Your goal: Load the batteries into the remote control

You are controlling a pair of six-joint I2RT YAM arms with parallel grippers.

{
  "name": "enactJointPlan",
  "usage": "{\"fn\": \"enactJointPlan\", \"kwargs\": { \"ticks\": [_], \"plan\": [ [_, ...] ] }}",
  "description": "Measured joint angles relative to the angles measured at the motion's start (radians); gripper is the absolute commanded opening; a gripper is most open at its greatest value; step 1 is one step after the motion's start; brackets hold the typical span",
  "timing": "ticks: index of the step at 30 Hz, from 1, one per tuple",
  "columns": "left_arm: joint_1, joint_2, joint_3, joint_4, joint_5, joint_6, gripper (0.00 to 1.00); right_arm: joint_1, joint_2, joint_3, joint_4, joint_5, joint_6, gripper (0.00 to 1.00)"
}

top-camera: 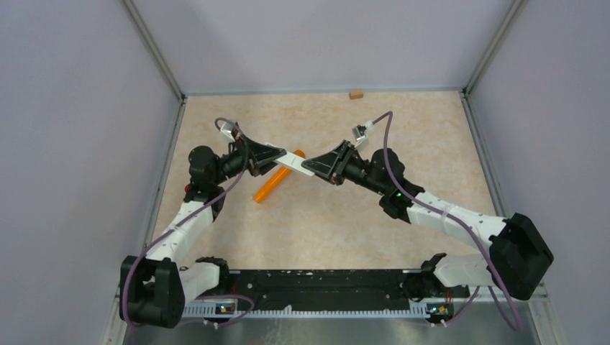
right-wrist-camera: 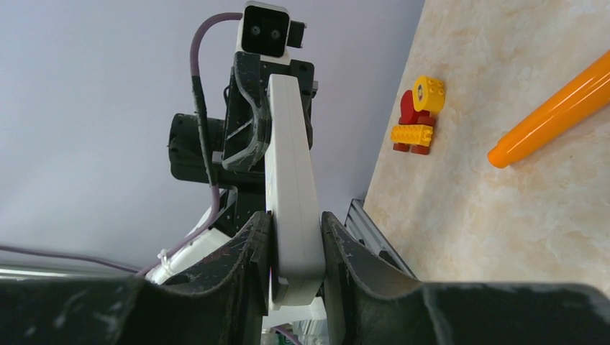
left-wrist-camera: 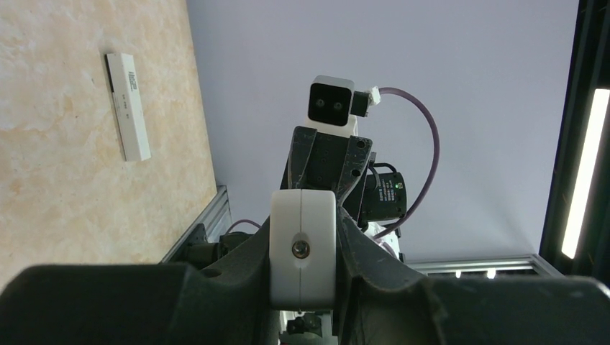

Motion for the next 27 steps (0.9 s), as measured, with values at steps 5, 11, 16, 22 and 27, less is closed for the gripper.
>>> {"fn": "enactJointPlan", "kwargs": {
  "ticks": [5,11,16,22,27],
  "plan": [
    [0.000,0.003,0.006,0.013,0.010,-0.013,0.00,0.000,-0.014,-0.005,0.001,0.000,0.000,0.25],
    [0.000,0.003,0.007,0.027,0.015,-0.018,0.00,0.000,-0.018,-0.005,0.003,-0.002,-0.001,0.23],
    [0.000,0.003,0.007,0.063,0.026,-0.009,0.00,0.000,-0.006,0.008,0.000,-0.009,-0.001,0.20],
    [0.006,-0.002,0.007,0.081,0.004,0.027,0.00,-0.001,0.037,0.041,0.005,-0.023,-0.001,0.18],
    [0.001,-0.023,0.006,0.083,-0.045,0.052,0.00,-0.003,0.070,0.064,0.031,-0.034,-0.001,0.17]
  ]
}}
